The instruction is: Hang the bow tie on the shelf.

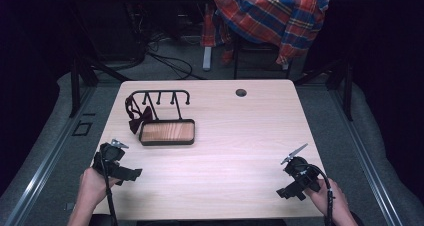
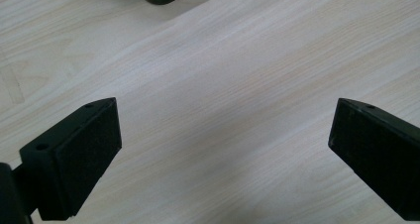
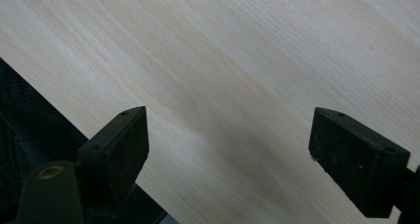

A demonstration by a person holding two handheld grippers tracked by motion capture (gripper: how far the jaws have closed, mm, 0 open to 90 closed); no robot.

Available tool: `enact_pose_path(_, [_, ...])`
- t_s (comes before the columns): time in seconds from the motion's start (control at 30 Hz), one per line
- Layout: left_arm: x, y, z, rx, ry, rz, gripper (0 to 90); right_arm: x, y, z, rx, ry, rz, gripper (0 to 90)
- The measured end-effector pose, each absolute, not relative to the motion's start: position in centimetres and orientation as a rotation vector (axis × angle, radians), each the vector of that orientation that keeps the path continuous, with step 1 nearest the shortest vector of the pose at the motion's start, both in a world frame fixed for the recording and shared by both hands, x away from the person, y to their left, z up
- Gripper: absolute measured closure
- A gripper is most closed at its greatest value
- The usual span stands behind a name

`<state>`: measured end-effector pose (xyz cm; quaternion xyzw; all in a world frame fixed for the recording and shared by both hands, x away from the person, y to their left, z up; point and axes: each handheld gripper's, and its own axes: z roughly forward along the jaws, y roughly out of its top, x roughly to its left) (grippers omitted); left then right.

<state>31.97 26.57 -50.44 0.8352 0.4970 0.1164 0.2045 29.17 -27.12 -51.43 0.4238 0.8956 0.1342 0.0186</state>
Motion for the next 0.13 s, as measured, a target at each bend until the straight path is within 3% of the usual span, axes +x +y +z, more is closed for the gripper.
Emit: enact_pose_path(0.13, [32.22,26.70,-50.59,2.321,1.387,0.331,0.0,29.15,-27.08,-51.48,1.314,2.784,0.413,15.5])
